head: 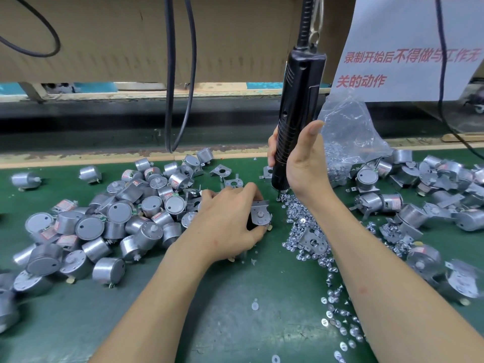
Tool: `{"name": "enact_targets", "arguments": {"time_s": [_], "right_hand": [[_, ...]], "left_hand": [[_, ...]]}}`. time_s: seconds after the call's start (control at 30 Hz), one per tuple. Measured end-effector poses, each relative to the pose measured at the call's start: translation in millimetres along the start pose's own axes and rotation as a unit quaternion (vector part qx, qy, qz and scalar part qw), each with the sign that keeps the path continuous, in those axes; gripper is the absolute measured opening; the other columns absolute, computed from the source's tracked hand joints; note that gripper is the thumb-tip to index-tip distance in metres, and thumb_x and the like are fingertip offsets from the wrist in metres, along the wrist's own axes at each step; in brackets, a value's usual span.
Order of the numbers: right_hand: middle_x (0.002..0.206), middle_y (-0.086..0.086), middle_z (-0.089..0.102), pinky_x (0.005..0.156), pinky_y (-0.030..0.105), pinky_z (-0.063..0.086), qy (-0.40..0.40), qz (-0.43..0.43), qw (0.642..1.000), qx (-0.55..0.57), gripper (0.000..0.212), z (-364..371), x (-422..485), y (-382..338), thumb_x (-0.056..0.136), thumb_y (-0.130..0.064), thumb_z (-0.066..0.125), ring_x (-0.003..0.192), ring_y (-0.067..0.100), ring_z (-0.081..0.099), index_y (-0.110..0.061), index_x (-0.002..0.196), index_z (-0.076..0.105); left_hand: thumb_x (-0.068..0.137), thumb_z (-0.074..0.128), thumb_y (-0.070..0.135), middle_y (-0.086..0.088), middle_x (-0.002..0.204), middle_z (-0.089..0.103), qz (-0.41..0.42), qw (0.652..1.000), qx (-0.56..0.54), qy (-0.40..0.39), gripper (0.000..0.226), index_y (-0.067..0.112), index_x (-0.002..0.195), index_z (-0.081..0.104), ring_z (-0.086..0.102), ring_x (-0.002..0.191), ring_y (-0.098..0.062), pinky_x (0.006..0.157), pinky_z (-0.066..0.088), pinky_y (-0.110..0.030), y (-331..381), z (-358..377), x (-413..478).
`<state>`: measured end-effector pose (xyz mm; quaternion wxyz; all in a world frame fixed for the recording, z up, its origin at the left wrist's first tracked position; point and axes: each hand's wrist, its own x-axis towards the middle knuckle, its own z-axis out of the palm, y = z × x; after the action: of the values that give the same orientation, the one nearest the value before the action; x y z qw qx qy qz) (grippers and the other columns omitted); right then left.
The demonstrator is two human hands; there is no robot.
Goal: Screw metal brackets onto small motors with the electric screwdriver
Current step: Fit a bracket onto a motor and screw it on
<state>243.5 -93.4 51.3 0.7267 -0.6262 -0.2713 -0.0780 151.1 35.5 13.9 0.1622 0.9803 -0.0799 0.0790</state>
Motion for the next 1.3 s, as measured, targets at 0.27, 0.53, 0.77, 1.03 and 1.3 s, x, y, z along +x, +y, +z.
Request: {"name": "enact_targets", "arguments": {"time_s": [0.27, 0.53, 0.77, 1.03, 1.3], "right_hand": [[0.059, -0.001, 0.054, 0.061, 0.038, 0.048, -0.019, 0.004, 1.000, -0.016, 0.088, 1.4, 0.0, -2.4, 0.068, -0.095, 0.024, 0.051, 0.020, 0.054, -0.012, 0.068, 0.052], [0.059, 0.002, 0.054, 0.057, 0.040, 0.050, -0.025, 0.010, 1.000, 0.011, 0.087, 2.6, -1.3, -13.0, 0.066, -0.096, 0.029, 0.051, 0.021, 0.057, -0.013, 0.070, 0.053], [0.060, 0.000, 0.053, 0.048, 0.030, 0.043, -0.030, -0.005, 0.998, 0.056, 0.071, 6.3, -2.1, -34.2, 0.064, -0.097, 0.034, 0.044, 0.019, 0.049, -0.030, 0.064, 0.058], [0.059, -0.001, 0.054, 0.047, 0.028, 0.042, -0.037, -0.002, 0.995, 0.091, 0.071, 4.1, -8.3, -45.1, 0.062, -0.095, 0.035, 0.043, 0.019, 0.048, -0.028, 0.066, 0.058], [0.060, 0.000, 0.055, 0.048, 0.030, 0.043, -0.040, -0.002, 0.994, 0.101, 0.077, 9.0, -12.3, -47.9, 0.062, -0.095, 0.036, 0.044, 0.020, 0.049, -0.022, 0.072, 0.058]], "left_hand": [[0.080, 0.061, 0.055, 0.017, 0.089, 0.056, 0.002, 1.000, -0.020, 0.014, 0.037, 0.030, 0.102, 0.044, 0.053, 0.089, -0.015, 0.082, 0.029, -0.039, 0.5, 2.7, 1.2], [0.079, 0.063, 0.057, 0.019, 0.094, 0.058, -0.005, 0.999, -0.041, 0.011, 0.036, 0.034, 0.099, 0.043, 0.055, 0.095, -0.013, 0.084, 0.027, -0.038, 1.1, 4.2, 1.3], [0.077, 0.061, 0.060, 0.017, 0.095, 0.063, -0.007, 0.999, -0.038, 0.014, 0.037, 0.036, 0.097, 0.042, 0.057, 0.096, -0.011, 0.083, 0.025, -0.038, 0.5, 6.1, 1.7], [0.077, 0.060, 0.059, 0.013, 0.094, 0.062, -0.002, 1.000, -0.018, 0.024, 0.036, 0.037, 0.100, 0.042, 0.056, 0.094, -0.013, 0.080, 0.025, -0.037, 2.6, 7.0, 0.6], [0.075, 0.062, 0.058, 0.013, 0.091, 0.063, -0.007, 0.999, -0.022, 0.033, 0.040, 0.034, 0.104, 0.049, 0.058, 0.093, -0.015, 0.082, 0.028, -0.038, 2.9, 8.0, 1.3]]}}
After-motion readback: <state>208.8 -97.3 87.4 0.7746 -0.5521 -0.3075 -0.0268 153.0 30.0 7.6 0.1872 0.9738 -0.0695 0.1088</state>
